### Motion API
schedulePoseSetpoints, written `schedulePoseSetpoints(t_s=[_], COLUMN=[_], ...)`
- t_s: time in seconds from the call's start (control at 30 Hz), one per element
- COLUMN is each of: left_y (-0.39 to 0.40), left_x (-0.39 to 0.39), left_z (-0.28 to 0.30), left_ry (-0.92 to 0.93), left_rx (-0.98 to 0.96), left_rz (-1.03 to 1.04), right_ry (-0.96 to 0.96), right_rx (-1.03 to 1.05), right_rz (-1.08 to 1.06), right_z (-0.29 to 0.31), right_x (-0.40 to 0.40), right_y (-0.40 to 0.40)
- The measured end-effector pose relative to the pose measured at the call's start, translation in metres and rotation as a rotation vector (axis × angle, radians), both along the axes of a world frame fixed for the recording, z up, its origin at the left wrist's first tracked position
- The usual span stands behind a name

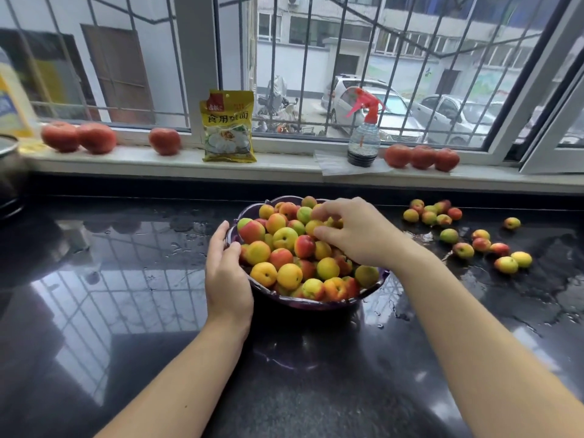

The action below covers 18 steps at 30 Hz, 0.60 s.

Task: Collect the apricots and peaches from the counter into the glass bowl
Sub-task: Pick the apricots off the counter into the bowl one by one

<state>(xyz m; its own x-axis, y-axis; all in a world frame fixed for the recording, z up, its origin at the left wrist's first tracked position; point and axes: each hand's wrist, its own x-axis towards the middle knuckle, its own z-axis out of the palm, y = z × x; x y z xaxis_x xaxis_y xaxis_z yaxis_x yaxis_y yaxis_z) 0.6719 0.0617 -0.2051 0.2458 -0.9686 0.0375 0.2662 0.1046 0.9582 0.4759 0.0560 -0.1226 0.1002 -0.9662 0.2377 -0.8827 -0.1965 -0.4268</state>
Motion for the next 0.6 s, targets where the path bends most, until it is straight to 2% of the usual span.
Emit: schedulePoseSetpoints(t_s=[0.07,0.13,0.23,0.33,0.47,0.6], left_y=[-0.001,-0.002,-0.001,-0.001,-0.004,-0.006], left_x=[0.001,0.0,-0.001,-0.002,-0.002,-0.003], left_z=[-0.001,-0.001,-0.001,0.0,-0.004,-0.007], left_ry=[-0.001,0.002,0.006,0.011,0.016,0.033], left_rx=[0.004,0.002,-0.003,-0.009,-0.028,-0.026], left_rz=[-0.002,-0.003,0.008,0.02,0.045,0.071], right_ry=[-0.15,-0.315,-0.42,-0.488,-0.277,-0.02], right_rx=[-0.048,-0.142,-0.264,-0.373,-0.148,-0.118], right_rz=[-0.016,-0.119,-0.283,-0.527,-0.677,-0.638], right_z=[0.004,0.012,0.005,-0.039,-0.095,-0.093], right_x=[-0.007,-0.022,-0.049,-0.075,-0.109,-0.117], right_y=[-0.002,-0.008,-0.022,-0.03,-0.044,-0.07])
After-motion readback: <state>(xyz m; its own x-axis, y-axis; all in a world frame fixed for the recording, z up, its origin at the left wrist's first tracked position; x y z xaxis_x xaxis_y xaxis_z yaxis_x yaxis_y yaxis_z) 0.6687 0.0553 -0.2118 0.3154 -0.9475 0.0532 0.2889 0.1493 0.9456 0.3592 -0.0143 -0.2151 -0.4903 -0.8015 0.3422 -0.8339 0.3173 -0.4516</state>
